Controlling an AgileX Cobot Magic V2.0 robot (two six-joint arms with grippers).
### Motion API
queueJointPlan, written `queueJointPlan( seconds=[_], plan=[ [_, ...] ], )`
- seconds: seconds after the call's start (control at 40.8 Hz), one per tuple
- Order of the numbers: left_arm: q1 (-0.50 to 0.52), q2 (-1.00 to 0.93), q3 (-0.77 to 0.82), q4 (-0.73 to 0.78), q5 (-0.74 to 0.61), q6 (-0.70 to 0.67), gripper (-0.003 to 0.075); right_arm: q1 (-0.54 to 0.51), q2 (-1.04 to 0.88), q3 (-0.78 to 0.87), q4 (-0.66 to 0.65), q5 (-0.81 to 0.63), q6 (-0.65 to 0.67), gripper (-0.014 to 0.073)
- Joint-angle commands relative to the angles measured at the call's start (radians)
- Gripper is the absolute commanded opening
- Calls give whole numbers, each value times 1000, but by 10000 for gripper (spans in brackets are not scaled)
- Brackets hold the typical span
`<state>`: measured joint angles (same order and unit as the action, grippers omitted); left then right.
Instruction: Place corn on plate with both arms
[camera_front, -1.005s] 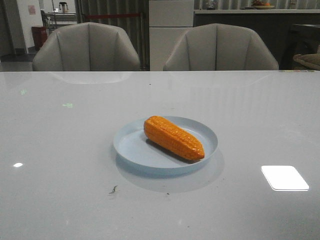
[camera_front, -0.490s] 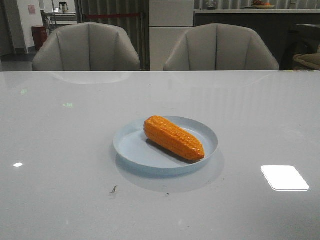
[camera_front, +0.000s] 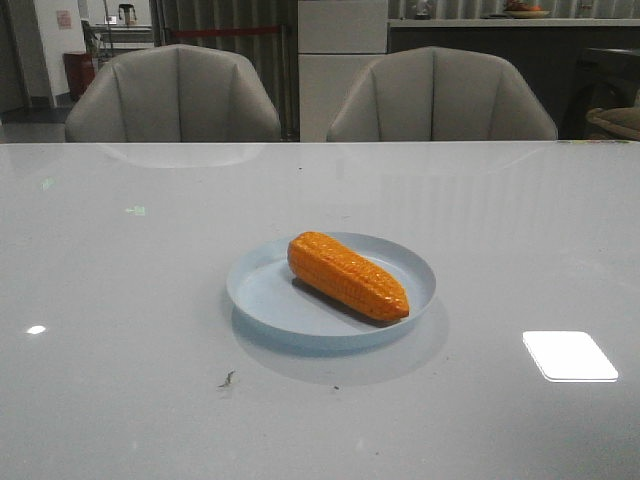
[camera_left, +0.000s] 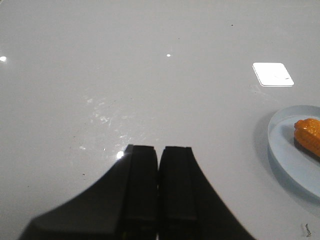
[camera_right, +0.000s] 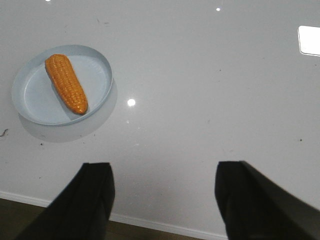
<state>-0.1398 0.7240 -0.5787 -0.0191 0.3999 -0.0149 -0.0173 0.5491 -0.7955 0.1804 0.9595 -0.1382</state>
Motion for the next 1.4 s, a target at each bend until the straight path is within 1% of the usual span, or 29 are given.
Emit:
queueJointPlan(
  seconds=[0.0, 0.368, 0.441, 0.54, 0.613, 0.687, 0.858, 1.005, 1.226, 1.324, 1.373],
  plan=[
    [-2, -6, -28, -8, -84, -12, 93, -7, 3, -24, 15, -69, -1, 540],
    [-2, 9, -14, -10, -94, -12, 94, -7, 4, -22, 17, -116, -1, 540],
    [-2, -7, 12, -10, -138, -12, 94, -7, 4, -21, 24, -121, -1, 540],
    [-2, -53, 69, -10, -241, -12, 94, -7, 4, -9, 33, -123, -1, 540],
    [-2, -110, 122, -10, -308, -12, 94, -7, 4, 9, 52, -122, -1, 540],
    [-2, -173, 191, -10, -346, -12, 94, -7, 4, 31, 70, -122, -1, 540],
    [-2, -324, 342, -10, -349, -12, 94, -7, 4, 41, 75, -114, -1, 540],
    [-2, -489, 468, -10, -349, -12, 94, -7, 4, 41, 75, -114, -1, 540],
    [-2, -715, 594, -10, -349, -12, 94, -7, 4, 41, 75, -102, -1, 538],
    [1, -757, 624, -10, -361, -12, 94, -7, 4, 41, 75, -109, -2, 489],
    [7, -755, 626, -10, -369, -12, 94, -7, 3, 41, 75, -115, -2, 431]
  ],
)
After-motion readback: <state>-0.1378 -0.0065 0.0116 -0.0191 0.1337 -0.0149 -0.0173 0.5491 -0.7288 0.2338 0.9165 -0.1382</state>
